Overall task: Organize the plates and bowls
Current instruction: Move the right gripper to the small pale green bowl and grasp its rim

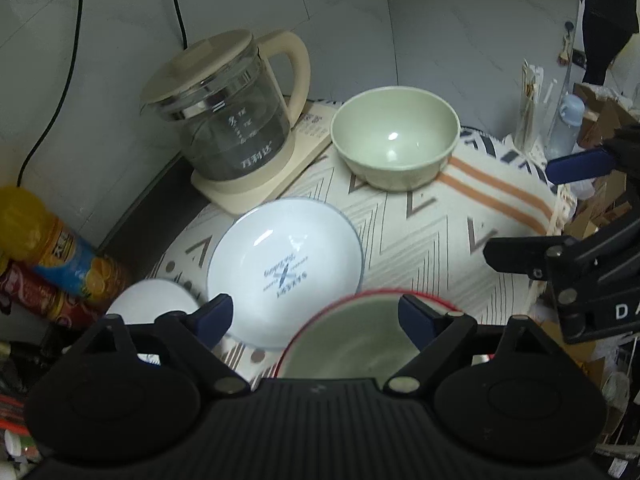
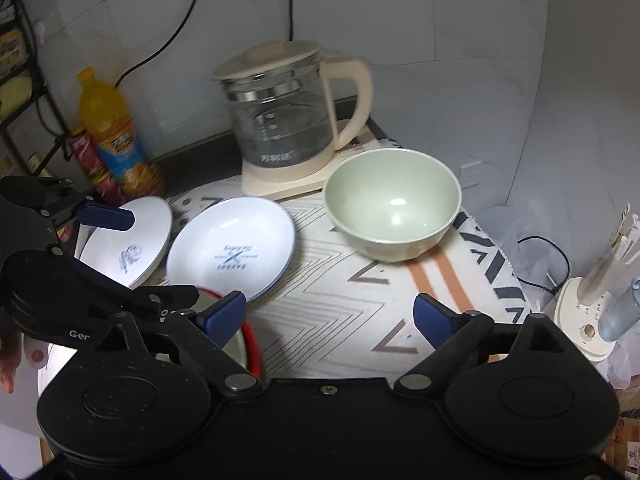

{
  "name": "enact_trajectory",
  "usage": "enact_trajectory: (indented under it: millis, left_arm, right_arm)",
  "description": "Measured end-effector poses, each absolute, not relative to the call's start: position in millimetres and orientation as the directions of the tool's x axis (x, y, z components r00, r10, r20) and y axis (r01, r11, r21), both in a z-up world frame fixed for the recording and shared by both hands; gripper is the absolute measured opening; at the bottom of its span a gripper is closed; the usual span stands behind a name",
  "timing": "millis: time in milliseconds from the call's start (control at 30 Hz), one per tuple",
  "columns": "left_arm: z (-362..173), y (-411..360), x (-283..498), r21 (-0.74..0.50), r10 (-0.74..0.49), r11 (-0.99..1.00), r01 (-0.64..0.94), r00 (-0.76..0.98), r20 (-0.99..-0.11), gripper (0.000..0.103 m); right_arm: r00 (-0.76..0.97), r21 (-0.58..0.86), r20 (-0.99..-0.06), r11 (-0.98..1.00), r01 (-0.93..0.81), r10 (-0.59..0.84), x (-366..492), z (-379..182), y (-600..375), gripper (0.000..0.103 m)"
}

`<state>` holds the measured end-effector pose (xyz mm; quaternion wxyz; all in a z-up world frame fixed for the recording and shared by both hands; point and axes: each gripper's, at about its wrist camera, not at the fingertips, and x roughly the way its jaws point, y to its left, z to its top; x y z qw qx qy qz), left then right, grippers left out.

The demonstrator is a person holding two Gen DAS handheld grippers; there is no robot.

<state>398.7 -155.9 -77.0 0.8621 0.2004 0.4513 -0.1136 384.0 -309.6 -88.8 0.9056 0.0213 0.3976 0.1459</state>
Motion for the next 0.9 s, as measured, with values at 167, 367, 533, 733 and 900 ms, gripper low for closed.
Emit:
enact_trajectory:
  millis: [167,367,533,733,900]
  left_arm:
    - [-78.9,-162.2,423.1,0.284,-0.001,0.869,0.405,0.576,-0.818,0.090]
    - [-69.5,-171.9,459.4,0.258,-0.044,0.881,0.396,0.612,-0.790,0.090]
    - [-78.0,-184.1,484.9,0.272,-0.055,0.865,0.422,0.618,-0.784,0.090]
    - [-90.8,-201.6,509.6,0.309,-0.059,0.833,0.458,0.630,-0.774,0.090]
    - [-104.2,-217.2,531.8,0.303,-0.062,0.817,0.490,0.597,-0.800,0.090]
  right_arm:
    - [0.662,0.185,-0.693,0.958,-0.220,0.285,403.1,-94.0,-329.1,0.096]
    - [0.678,0.175,-0.691,0.968,-0.181,0.251,428.5,-101.4,-349.5,0.096]
    - [0.671,0.175,-0.704,0.972,-0.156,0.234,450.7,-112.3,-364.6,0.096]
    - [0.653,0.190,-0.716,0.969,-0.156,0.246,473.9,-124.0,-376.2,0.096]
    - [0.635,0.182,-0.733,0.970,-0.164,0.245,490.5,-136.2,-380.1,0.087]
